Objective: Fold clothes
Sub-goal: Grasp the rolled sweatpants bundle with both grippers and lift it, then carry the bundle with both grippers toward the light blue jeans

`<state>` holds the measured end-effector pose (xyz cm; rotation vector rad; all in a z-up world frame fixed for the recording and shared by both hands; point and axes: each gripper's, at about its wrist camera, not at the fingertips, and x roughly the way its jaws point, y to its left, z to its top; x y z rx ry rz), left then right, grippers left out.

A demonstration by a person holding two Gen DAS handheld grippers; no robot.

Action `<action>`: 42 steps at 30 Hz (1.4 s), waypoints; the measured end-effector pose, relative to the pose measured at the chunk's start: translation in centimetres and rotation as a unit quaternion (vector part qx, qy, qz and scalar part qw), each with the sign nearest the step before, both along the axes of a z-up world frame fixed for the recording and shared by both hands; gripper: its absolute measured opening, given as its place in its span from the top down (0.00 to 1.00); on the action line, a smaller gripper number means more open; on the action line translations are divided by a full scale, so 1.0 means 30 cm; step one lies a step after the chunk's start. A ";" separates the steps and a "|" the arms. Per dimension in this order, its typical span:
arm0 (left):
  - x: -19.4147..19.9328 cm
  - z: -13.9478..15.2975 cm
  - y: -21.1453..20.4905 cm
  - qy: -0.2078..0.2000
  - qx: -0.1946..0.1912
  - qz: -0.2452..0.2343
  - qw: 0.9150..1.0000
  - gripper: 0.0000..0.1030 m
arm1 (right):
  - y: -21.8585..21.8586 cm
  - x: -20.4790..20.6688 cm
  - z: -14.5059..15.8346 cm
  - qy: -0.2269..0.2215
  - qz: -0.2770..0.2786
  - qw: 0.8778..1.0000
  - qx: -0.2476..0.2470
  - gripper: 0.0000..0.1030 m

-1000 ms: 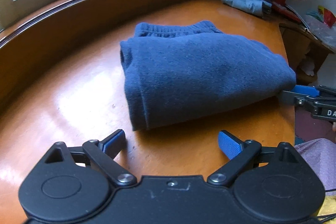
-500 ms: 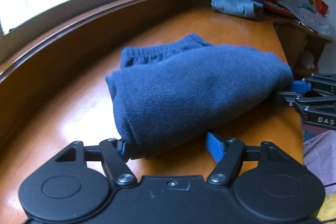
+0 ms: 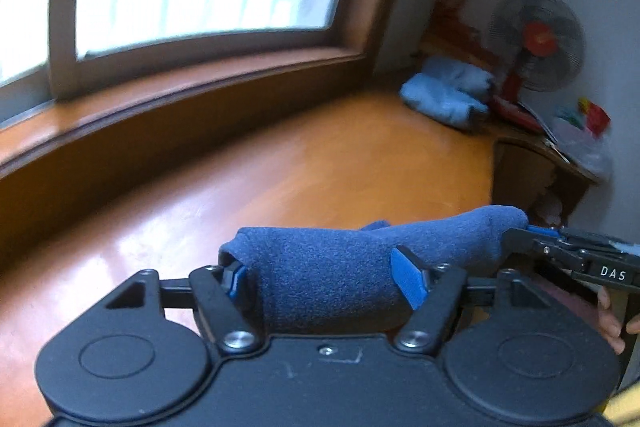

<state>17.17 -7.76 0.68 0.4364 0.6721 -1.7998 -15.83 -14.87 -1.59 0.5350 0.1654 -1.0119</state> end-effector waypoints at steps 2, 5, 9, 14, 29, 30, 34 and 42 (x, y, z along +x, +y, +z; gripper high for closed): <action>0.012 -0.015 -0.067 -0.002 0.009 0.014 1.000 0.34 | -0.067 0.022 -0.011 -0.018 -0.005 1.000 0.010 0.66; 0.013 0.005 -0.156 -0.017 0.010 0.030 0.999 0.35 | -0.165 0.057 -0.003 -0.023 -0.010 1.000 0.014 0.65; 0.020 0.037 -0.270 -0.034 0.011 0.041 0.999 0.34 | -0.273 0.086 0.009 -0.030 -0.007 0.999 0.020 0.65; 0.048 0.058 -0.317 -0.021 0.019 0.070 0.997 0.34 | -0.350 0.091 0.041 -0.031 0.022 0.999 0.009 0.65; 0.013 0.081 0.059 0.000 0.003 0.072 0.997 0.34 | -0.081 0.034 0.102 -0.015 0.076 0.997 0.015 0.65; 0.018 0.095 0.061 0.003 0.005 0.073 0.997 0.33 | -0.061 0.043 0.130 -0.003 0.082 0.997 0.002 0.65; 0.065 0.042 -0.039 0.008 0.044 0.092 0.995 0.30 | -0.113 0.169 0.149 0.092 0.095 0.991 -0.019 0.65; 0.086 -0.101 -0.208 -0.030 0.056 0.130 0.989 0.12 | -0.323 0.350 -0.052 0.130 0.068 0.987 0.057 0.64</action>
